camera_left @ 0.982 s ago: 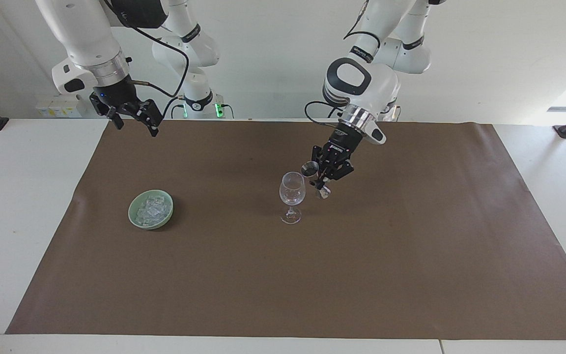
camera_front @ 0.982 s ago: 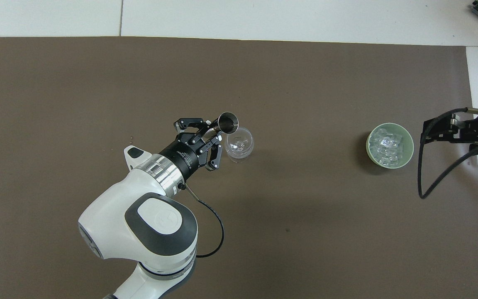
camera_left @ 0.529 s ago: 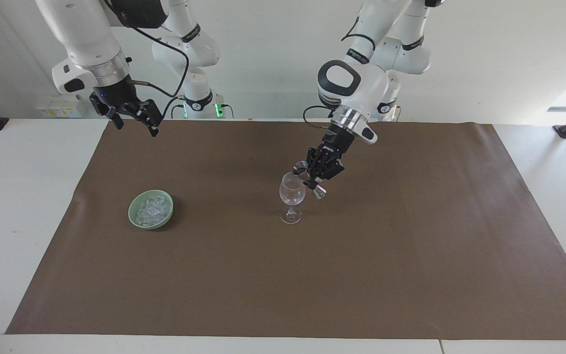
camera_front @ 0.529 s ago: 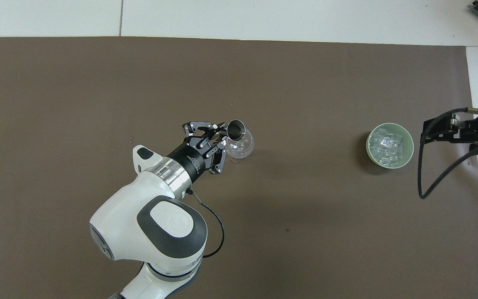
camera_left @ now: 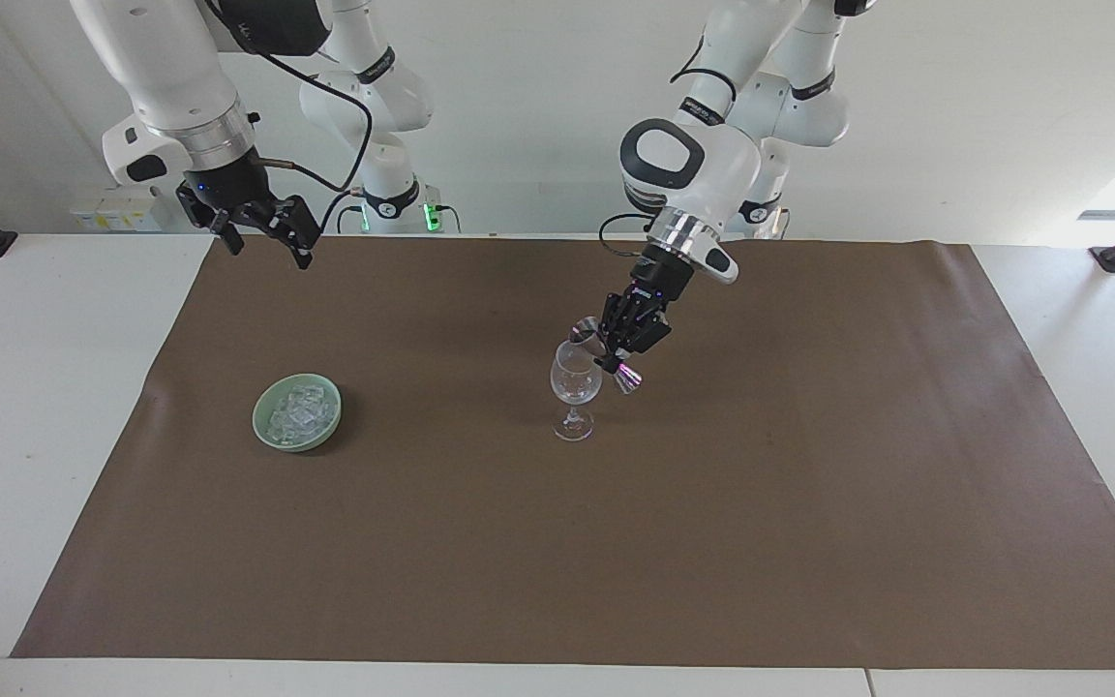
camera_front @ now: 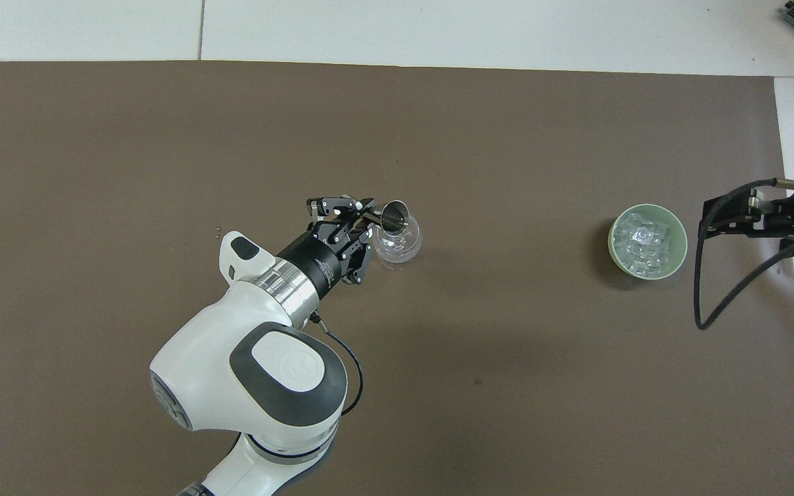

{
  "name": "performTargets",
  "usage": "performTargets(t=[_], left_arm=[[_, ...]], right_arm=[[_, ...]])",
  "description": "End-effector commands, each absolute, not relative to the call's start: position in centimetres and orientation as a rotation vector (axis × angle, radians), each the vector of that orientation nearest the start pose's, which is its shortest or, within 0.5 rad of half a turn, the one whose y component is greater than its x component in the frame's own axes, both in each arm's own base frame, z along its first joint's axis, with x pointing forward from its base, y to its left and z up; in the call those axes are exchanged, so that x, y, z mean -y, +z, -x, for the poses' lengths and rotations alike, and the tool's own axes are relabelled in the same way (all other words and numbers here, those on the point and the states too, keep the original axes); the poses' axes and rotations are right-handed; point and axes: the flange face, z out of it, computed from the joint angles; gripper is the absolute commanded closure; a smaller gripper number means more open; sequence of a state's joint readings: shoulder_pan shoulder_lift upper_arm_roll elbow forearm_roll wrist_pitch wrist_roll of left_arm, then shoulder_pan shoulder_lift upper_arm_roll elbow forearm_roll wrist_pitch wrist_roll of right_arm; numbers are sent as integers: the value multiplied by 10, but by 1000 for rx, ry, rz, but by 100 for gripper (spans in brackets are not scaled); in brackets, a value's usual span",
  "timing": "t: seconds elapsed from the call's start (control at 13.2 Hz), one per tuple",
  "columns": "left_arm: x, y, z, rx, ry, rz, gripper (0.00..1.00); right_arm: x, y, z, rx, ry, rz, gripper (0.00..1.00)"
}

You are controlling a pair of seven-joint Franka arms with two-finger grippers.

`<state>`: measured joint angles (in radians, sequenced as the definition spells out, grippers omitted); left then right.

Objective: Pour wine and add ice with both arms
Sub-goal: 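Tilt the jigger over the wine glass with the left gripper to pour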

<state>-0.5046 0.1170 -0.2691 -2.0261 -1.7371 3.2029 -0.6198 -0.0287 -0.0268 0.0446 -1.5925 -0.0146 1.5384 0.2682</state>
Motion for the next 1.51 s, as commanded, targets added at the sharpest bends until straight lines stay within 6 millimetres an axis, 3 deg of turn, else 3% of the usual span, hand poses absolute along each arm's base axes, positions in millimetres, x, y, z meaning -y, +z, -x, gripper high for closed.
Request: performTargets(t=[0.0, 1.43], left_arm=[[328, 432, -471, -1516, 107, -1525, 100], [338, 429, -464, -1391, 297, -1683, 100]], right_arm=[[-6, 628, -537, -387, 26, 3133, 0], [-7, 628, -537, -384, 26, 3133, 0]])
